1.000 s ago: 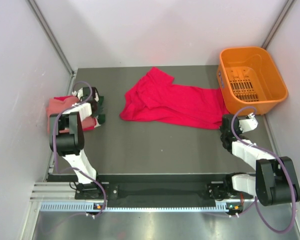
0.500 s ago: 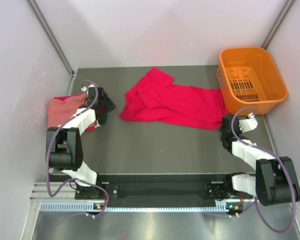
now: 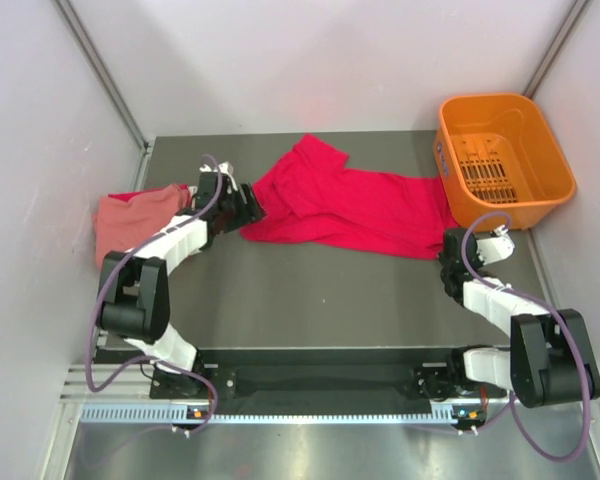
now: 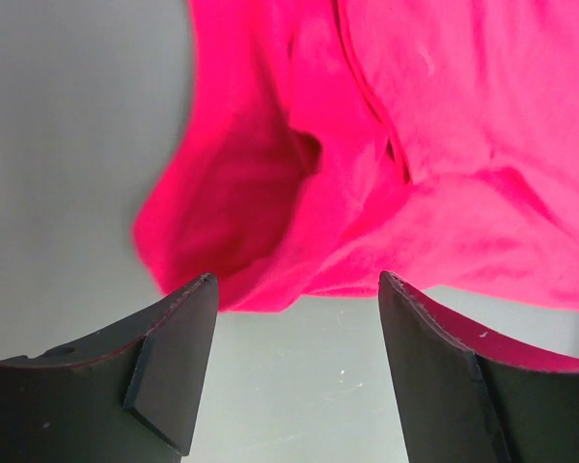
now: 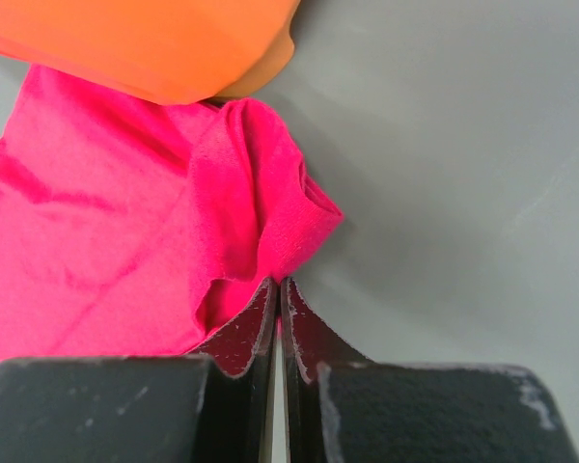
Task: Fold and stack the t-shirts
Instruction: Fold the tshirt
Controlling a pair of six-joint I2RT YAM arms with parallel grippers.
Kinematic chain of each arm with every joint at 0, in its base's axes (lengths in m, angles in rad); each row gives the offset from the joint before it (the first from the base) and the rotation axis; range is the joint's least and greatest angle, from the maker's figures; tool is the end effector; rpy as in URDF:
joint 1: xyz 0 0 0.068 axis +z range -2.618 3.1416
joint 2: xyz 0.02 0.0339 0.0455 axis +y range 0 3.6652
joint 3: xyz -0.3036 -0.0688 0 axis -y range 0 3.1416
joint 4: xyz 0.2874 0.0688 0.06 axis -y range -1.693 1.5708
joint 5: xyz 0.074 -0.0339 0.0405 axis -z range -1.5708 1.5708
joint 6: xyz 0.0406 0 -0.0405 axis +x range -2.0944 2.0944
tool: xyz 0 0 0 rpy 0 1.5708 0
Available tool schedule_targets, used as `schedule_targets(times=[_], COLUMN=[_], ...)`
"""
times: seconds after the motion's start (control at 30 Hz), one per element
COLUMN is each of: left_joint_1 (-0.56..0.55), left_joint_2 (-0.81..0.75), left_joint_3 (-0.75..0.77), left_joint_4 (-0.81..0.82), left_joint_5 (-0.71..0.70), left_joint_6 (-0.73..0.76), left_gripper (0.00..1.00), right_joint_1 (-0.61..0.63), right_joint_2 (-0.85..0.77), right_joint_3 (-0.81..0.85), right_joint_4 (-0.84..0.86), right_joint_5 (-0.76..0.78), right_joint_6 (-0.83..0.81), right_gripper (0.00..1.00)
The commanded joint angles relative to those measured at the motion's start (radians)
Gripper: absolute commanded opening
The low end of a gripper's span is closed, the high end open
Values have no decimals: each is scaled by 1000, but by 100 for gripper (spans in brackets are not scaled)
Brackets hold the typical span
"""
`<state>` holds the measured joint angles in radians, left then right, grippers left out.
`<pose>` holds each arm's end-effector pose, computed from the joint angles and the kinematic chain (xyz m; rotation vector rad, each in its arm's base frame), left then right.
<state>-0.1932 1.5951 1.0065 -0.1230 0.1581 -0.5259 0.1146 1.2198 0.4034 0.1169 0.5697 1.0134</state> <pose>0.3777 -0.0804 0.2328 -0.3027 2.3144 -0.5490 0.2399 0.0056 0.1606 1.1836 1.7875 0.0029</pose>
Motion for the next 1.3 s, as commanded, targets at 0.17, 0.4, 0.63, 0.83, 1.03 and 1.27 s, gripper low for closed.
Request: schedule_targets(times=[0.17,0.4,0.63,0.83,1.03,1.27], left_joint_1=[-54,-52,-45,52,170,181], left_joint_2=[138,152,106,80,-15,-50], left_joint_3=[182,182,135,107,3,-39], left_joint_4=[-121,-154,-168,-175,-132,-129], left_joint_5=[-107,-180,-163,-46,-37,-34], left_joint_6=[136,153,127,72,3,-23], left_gripper=[69,33,17,0,0,0], right_joint_1=[-9,-9,-9,-9,-10,-9], right_joint_2=[1,4,-5,-6,-54,-117], right_joint_3=[41,43,43,51,63,75], right_joint_4=[36,40,33,1,-86,-243], right_joint_5=[-11,-18,-16,-8,21,10], right_joint_6=[-19,-19,-21,-21,-13,-13], right_gripper=[0,0,0,0,0,0])
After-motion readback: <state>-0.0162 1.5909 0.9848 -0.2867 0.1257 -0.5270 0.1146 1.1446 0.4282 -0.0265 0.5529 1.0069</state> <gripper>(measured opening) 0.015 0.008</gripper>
